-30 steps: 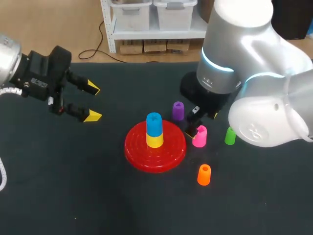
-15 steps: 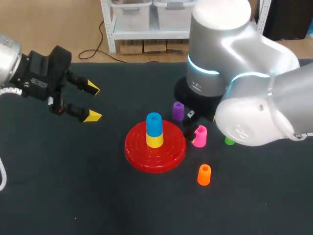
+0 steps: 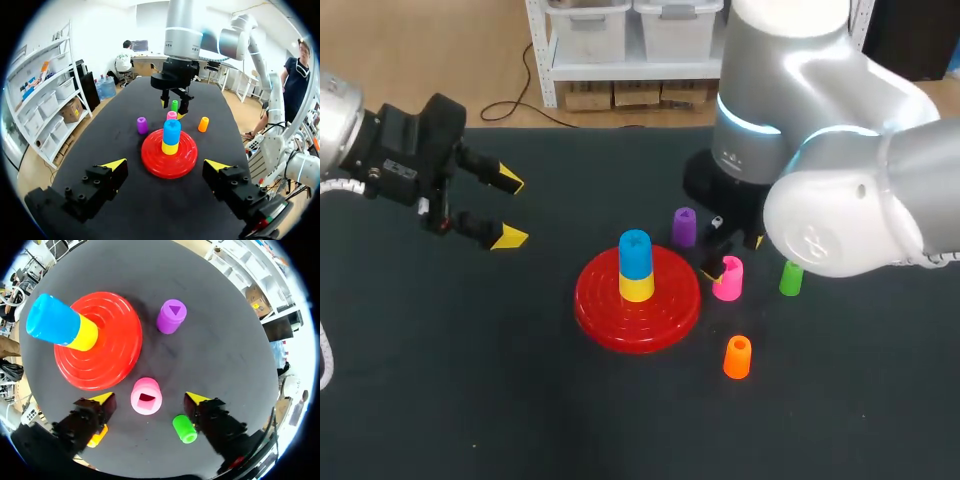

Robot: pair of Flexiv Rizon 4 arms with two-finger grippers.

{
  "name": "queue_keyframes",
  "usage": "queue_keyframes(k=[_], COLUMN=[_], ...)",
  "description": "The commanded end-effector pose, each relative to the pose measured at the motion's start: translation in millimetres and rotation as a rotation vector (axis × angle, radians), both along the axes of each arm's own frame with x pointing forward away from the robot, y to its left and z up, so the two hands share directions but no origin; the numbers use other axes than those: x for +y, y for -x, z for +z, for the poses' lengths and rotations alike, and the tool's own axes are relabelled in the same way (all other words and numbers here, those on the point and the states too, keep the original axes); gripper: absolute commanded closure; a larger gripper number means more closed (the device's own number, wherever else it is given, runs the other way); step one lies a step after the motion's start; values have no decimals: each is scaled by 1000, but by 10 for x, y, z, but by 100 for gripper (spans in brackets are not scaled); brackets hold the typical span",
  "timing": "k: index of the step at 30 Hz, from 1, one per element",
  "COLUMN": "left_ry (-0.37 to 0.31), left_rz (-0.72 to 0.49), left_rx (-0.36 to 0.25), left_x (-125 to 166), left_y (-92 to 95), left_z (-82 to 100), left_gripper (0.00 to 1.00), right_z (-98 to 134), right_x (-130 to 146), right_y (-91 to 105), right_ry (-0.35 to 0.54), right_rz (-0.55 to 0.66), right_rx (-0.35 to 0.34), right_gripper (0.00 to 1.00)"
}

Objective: Pick up and stack the cylinders on the red base in this order: pink,purple,orange,green

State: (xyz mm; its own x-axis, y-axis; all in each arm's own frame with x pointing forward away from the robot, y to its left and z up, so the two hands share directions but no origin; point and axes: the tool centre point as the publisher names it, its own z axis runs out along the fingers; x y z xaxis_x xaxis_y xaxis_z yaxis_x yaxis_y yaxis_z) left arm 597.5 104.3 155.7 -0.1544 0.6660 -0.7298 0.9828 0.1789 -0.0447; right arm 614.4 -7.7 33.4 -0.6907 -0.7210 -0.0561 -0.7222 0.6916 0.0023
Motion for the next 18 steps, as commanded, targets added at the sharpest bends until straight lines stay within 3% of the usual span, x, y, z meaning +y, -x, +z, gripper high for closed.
queue_keyframes(k=[1,2,4,18], left_ry=[4,4,4,4], left_rz=[0,0,0,0], left_rx=[-3,-3,-3,-3], left_x=[5,5,5,5], left_y=[4,4,4,4], left_z=[-10,-10,-10,-10], left_gripper=[0,0,0,0], right_z=[-7,-14,-21,-40], right_x=[-30,-26,-13,60], right_y=[47,51,59,83], right_ry=[-9,-10,-13,9], right_rz=[1,2,5,26], right_rx=[0,1,6,3], right_gripper=[36,45,50,56])
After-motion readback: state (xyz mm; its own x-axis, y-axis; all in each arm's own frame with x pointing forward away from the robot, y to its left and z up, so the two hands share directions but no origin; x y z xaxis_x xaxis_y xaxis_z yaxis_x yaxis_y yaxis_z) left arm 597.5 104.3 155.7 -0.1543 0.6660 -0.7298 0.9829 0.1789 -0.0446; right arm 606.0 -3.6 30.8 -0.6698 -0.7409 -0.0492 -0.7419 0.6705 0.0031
